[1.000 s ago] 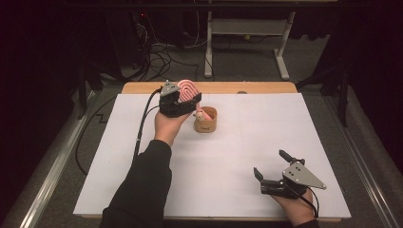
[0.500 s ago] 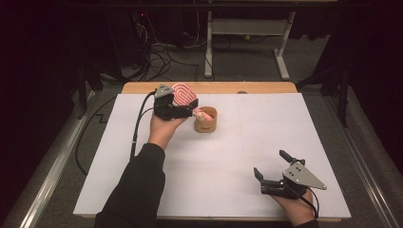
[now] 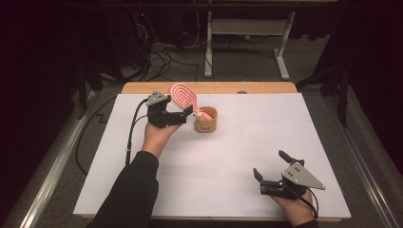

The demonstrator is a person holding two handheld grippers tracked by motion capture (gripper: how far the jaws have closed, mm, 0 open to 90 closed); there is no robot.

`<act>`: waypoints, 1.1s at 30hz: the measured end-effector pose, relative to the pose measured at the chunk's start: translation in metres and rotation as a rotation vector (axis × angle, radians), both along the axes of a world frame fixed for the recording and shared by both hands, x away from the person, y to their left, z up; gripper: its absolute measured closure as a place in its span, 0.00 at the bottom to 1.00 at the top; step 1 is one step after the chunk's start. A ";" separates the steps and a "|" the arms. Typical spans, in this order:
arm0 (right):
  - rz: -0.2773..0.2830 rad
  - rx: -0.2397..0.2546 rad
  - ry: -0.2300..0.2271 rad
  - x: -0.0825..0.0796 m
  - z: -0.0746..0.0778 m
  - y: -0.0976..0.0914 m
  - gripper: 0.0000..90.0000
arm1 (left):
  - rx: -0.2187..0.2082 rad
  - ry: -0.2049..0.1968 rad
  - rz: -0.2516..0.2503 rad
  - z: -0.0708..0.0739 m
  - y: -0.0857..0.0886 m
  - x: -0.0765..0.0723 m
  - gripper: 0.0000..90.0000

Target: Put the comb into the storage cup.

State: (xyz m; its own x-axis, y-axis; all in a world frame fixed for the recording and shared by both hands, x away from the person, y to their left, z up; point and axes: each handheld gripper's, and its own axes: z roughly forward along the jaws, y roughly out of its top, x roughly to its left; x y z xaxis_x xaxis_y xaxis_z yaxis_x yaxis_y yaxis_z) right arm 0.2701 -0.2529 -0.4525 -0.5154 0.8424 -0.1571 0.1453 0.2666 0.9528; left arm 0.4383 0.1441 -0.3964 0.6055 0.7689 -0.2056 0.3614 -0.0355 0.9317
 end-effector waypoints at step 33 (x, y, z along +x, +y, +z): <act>-0.016 0.001 0.000 -0.002 0.001 -0.003 0.00 | 0.073 -0.061 -0.046 -0.054 0.070 -0.146 0.00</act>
State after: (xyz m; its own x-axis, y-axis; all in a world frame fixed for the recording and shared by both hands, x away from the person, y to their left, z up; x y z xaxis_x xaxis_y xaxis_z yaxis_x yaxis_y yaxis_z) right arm 0.2685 -0.2556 -0.4515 -0.5014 0.8509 -0.1567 0.1495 0.2636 0.9530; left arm 0.2927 0.2144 -0.4505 0.6502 0.7515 -0.1117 0.3005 -0.1194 0.9463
